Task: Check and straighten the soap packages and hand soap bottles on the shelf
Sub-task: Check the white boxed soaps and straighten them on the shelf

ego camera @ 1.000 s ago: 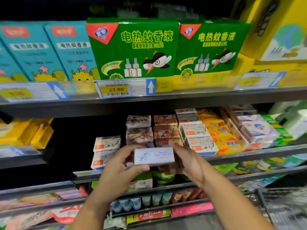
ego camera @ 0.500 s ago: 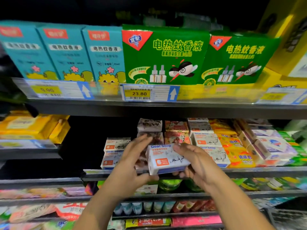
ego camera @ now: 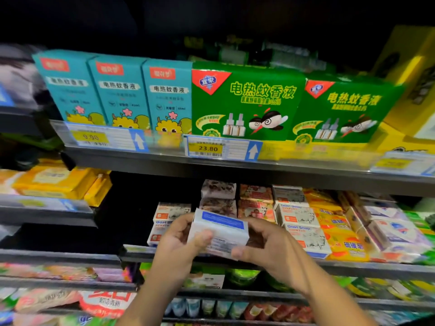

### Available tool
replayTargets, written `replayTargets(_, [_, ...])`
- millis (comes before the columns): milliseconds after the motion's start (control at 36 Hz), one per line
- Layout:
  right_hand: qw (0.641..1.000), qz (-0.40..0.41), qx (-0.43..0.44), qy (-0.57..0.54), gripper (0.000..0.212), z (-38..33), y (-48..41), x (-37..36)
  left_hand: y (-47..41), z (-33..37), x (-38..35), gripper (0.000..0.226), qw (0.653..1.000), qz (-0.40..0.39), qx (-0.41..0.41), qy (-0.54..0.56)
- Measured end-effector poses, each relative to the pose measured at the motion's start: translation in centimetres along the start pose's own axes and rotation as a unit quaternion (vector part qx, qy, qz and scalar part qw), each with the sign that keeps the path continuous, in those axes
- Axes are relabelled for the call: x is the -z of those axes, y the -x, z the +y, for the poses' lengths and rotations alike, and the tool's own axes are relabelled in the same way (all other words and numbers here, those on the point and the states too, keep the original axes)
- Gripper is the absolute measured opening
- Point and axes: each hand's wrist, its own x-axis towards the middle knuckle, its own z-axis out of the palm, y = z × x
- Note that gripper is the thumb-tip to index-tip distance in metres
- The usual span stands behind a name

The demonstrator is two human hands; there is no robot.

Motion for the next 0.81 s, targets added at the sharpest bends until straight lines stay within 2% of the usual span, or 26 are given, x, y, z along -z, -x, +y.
replayTargets(56, [0.999,0.044,0.004,-0.003,0.055,0.4,-0.2,-0.3,0.0,0.5,-0.3,0.041,1.000,-0.002,0.017,0.004])
replayTargets(139, [0.998,0.064,-0.003,0.028,0.056,0.9,-0.4,-0.4,0.0,0.9,-0.4,0.051,1.000,-0.021,0.005,-0.018])
replayTargets(222, [0.994,0.054,-0.013,0.092,0.052,1.1,-0.5,-0.7,0.0,1.6,-0.6,0.046,0.997,-0.037,-0.024,-0.070])
replayTargets(306, [0.999,0.019,-0.023,0.036,0.055,1.0,-0.3,-1.7,0.0,2.4,-1.2,0.053,0.988,-0.067,-0.050,-0.127])
replayTargets(333, [1.000,-0.001,-0.021,0.019,0.052,0.7,0.0,-2.2,0.0,2.5,-1.4,0.055,0.984,-0.080,-0.061,-0.144])
replayTargets(389, [0.995,0.005,0.009,0.096,0.031,0.4,0.5,-2.8,0.1,2.7,-1.4,0.055,0.980,-0.095,-0.074,-0.158])
replayTargets(417, [0.995,0.011,0.002,0.096,0.028,0.6,0.7,-2.8,0.1,2.8,-1.3,0.054,0.980,-0.098,-0.073,-0.156])
replayTargets(472, [0.999,0.025,-0.031,0.030,0.038,0.7,0.5,-2.6,0.0,2.9,-0.8,0.052,0.981,-0.104,-0.065,-0.150])
replayTargets(528, [0.997,0.042,-0.042,0.056,0.047,0.7,0.7,-1.6,-0.1,2.9,0.0,0.048,0.980,-0.103,-0.072,-0.156])
replayTargets(722, [0.993,0.116,0.002,-0.017,0.052,0.2,1.5,1.0,-1.1,1.7,1.6,0.062,0.958,-0.157,-0.065,-0.233])
replayTargets(806, [0.991,0.131,0.029,0.000,0.051,-1.0,1.3,0.4,-1.3,1.2,0.9,0.058,0.945,-0.171,-0.071,-0.269])
